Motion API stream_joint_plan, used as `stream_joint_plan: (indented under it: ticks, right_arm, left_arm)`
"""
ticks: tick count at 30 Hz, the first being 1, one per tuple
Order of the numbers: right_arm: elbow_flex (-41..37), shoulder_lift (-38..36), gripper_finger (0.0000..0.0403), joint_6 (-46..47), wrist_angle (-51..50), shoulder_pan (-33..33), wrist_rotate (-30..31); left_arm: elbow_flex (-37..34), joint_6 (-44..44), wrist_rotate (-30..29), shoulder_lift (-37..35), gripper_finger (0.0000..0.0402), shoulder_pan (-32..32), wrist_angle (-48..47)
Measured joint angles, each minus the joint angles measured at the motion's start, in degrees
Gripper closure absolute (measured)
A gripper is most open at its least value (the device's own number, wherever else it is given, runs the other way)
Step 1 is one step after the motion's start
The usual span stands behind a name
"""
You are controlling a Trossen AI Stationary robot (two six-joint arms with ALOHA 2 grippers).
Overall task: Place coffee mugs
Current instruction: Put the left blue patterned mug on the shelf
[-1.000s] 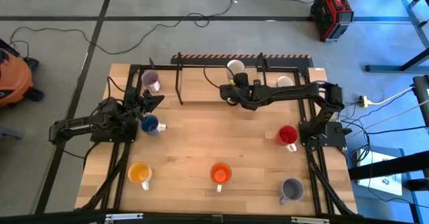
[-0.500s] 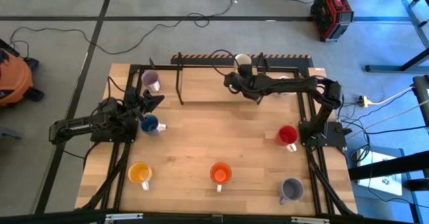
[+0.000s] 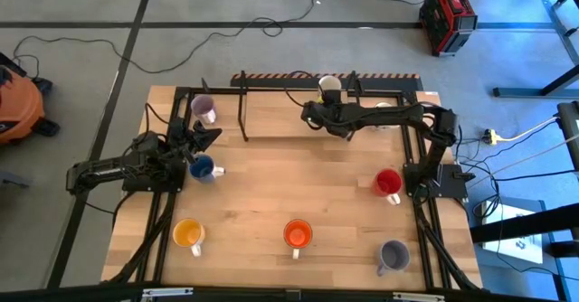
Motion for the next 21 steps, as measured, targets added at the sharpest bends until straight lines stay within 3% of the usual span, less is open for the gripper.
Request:
stream_joint_plan:
  ticks: [9,21]
  right_arm:
    - [0.0,0.0,0.0342,0.0,-0.7,0.1,0.1]
    - [0.0,0.0,0.0253,-0.2,-0.9,0.1,-0.4]
  left_arm:
    - [0.0,0.0,0.2,0.0,0.0373,0.0,0.0]
    - [0.0,0.0,0.3,0.0,0.0373,0.0,0.0]
